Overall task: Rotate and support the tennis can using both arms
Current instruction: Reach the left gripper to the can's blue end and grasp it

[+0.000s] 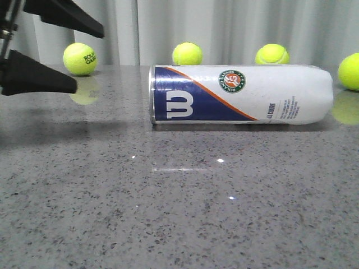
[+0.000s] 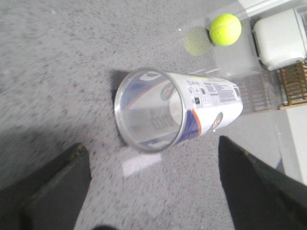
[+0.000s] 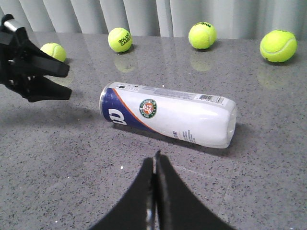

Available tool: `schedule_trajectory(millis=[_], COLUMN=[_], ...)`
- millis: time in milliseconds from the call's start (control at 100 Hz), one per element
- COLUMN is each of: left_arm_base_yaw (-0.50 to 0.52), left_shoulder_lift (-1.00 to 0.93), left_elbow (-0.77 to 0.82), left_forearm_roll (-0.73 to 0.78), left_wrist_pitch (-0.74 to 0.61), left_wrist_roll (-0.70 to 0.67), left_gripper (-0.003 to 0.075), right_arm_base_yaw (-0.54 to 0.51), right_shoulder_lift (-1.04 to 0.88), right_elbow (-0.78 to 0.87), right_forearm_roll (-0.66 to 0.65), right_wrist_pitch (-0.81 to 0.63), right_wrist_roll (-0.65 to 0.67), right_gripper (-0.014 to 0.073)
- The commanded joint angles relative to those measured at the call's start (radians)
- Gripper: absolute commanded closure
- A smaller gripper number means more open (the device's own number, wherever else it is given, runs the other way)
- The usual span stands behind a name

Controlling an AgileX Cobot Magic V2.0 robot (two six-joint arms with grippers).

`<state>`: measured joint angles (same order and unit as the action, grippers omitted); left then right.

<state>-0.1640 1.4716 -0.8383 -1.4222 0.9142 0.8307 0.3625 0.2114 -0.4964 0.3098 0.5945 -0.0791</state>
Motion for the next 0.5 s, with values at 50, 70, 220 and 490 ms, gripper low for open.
schedule_trajectory(millis=[50,70,220,490], left_arm_base_yaw=[-0.071,-0.083,-0.167,-0.275], left_shoulder_lift=[0.088,0.106,0.221,0.354], left_elbow=[-0.110,-0.125,-0.228,-0.361], left_forearm_roll=[-0.110,-0.118,-0.148,-0.228], left_wrist_pitch=[0.073,0.078,0.103,0.171], left_wrist_roll=[0.017,0.017,0.017,0.017], left_gripper=[0.0193,0.0193,0.0193,0.0193], right_arm_base_yaw=[-0.004,-0.004,-0.004,-0.004], right_shoulder_lift=[0.010,0.010,0.010,0.010], right_elbow=[-0.025,-0.025,-0.025,-0.025], right_forearm_roll=[0.012,0.012,0.012,0.012], right_wrist_pitch=[-0.069,-0.069,-0.069,-0.069], right_wrist_roll=[-0.010,-0.010,-0.010,-0.010], right_gripper=[0.0663,0.0663,0.0663,0.0663])
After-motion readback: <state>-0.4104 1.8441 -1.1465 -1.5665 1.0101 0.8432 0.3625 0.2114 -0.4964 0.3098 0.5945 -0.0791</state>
